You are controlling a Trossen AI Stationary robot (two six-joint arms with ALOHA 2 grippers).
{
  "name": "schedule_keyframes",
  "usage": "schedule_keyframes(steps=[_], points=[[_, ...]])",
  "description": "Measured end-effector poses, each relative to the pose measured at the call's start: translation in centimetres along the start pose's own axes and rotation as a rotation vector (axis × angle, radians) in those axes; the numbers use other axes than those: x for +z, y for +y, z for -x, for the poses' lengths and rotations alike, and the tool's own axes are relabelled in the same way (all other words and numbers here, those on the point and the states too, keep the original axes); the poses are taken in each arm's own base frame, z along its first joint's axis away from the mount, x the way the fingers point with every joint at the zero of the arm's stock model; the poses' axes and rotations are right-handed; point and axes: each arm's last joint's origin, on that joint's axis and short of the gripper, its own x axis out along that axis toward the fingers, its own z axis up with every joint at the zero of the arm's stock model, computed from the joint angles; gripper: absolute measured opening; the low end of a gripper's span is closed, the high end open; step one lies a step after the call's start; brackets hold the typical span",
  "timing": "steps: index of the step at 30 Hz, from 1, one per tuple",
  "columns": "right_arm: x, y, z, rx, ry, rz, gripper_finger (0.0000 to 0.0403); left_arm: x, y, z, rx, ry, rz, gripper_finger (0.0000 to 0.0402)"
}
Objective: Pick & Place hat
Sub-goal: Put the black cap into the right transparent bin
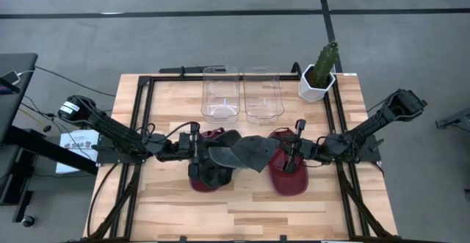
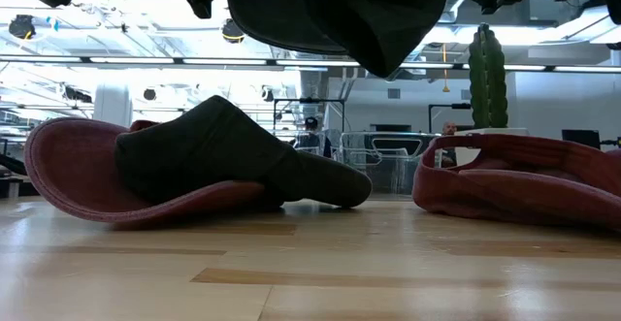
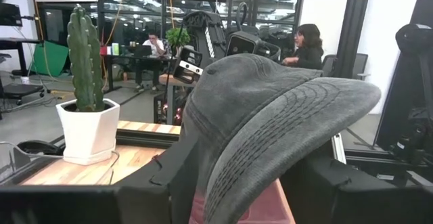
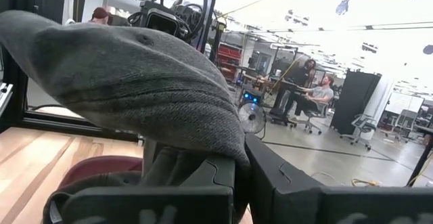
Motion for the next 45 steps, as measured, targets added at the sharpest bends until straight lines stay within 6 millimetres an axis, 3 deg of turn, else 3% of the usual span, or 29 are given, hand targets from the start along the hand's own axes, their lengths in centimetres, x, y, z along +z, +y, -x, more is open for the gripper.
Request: schedule_keyframes(steps=[23,31,45], points=[[-1.2,-0.9,-0.9,-0.021,0.074,-0.005,0.0002,0.0,0.1,0.0,0.004,-0.002,0.061,0.0186],[-1.3,-0.9,-0.9,-0.021,0.075,-0.004,0.0002,-0.9,0.8,-0.2,0.077,0.085,0.061,0.0186],[-1.2,-0.9,-0.9,-0.021,0.075,-0.004,0.0011,-3.2,3.2,-0.7,0.016,0.321,0.311,0.0186]])
